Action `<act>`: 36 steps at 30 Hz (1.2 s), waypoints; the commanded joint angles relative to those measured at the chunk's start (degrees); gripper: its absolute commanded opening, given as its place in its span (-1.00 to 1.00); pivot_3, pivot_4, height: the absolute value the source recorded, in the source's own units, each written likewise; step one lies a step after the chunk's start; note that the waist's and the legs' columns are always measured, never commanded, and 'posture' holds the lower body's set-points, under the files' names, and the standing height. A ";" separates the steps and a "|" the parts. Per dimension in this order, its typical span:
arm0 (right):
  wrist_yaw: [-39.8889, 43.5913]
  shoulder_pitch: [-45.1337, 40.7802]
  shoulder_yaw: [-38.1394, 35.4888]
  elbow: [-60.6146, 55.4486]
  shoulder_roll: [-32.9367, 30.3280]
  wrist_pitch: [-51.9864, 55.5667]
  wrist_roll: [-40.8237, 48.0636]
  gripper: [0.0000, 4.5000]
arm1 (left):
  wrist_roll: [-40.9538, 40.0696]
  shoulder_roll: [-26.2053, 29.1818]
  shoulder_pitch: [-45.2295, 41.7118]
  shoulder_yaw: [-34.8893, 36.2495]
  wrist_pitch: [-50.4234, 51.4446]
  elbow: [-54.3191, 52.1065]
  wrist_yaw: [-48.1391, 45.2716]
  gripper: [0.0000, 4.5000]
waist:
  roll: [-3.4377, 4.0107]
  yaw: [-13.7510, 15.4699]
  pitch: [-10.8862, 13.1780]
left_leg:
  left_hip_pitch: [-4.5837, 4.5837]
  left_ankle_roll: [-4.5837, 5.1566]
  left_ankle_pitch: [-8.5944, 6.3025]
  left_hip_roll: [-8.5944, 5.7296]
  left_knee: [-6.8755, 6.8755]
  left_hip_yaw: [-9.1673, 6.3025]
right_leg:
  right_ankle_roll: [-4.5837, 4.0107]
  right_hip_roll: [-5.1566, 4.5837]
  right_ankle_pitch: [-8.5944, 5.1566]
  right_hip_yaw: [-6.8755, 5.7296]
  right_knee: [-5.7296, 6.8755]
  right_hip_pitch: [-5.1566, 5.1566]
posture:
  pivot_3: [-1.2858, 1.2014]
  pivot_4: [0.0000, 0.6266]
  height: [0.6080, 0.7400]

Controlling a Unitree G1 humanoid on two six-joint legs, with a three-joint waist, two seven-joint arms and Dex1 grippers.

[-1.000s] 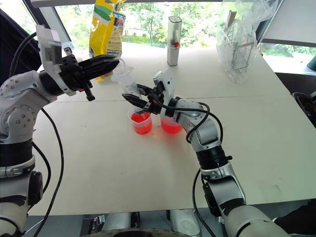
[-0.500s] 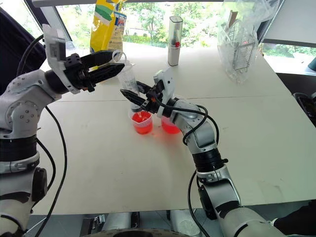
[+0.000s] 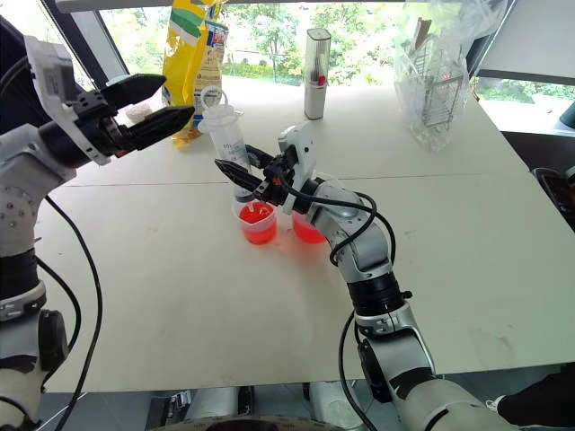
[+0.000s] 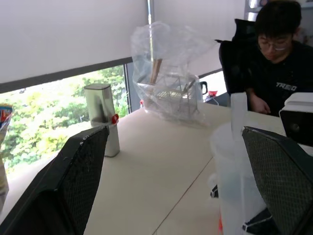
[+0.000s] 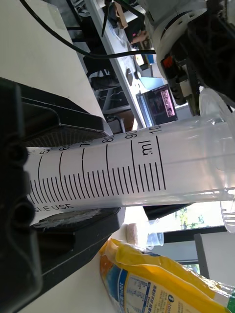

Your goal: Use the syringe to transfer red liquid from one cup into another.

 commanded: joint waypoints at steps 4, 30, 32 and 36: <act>-2.37 -6.85 -5.89 -3.29 -2.63 4.08 3.85 -0.39 | -1.95 4.43 7.13 0.36 0.05 -5.73 -6.82 0.98 | 0.01 0.00 0.01 | -0.02 0.00 0.00 -0.02 0.01 0.03 | 0.00 -0.06 0.00 0.00 -0.02 -0.01 | 0.03 -0.52 1.00; -21.85 -16.47 -19.42 4.41 -34.44 68.51 9.30 -0.39 | 8.87 6.26 8.98 -12.02 -9.42 -2.73 -21.21 0.98 | 0.09 0.10 -0.04 | -0.81 0.05 -0.01 -0.02 -0.50 0.15 | -0.12 0.05 -0.05 0.06 -0.64 -0.77 | 0.03 -0.52 1.00; -22.62 -13.58 -20.80 3.36 -33.60 70.79 9.72 -0.39 | 8.63 6.18 9.29 -11.78 -9.09 -3.25 -20.87 0.98 | 0.09 0.14 -0.04 | -0.82 0.05 -0.01 -0.01 -0.48 0.13 | -0.11 0.06 -0.04 0.05 -0.62 -0.77 | 0.03 -0.52 1.00; -23.68 -10.43 -22.11 3.07 -32.30 71.11 10.45 -0.39 | 8.55 6.26 9.29 -11.76 -8.81 -3.60 -20.51 0.98 | 0.10 0.01 -0.04 | -0.81 0.05 -0.01 -0.02 -0.42 0.13 | -0.09 0.08 -0.04 0.05 -0.62 -0.73 | 0.03 -0.52 1.00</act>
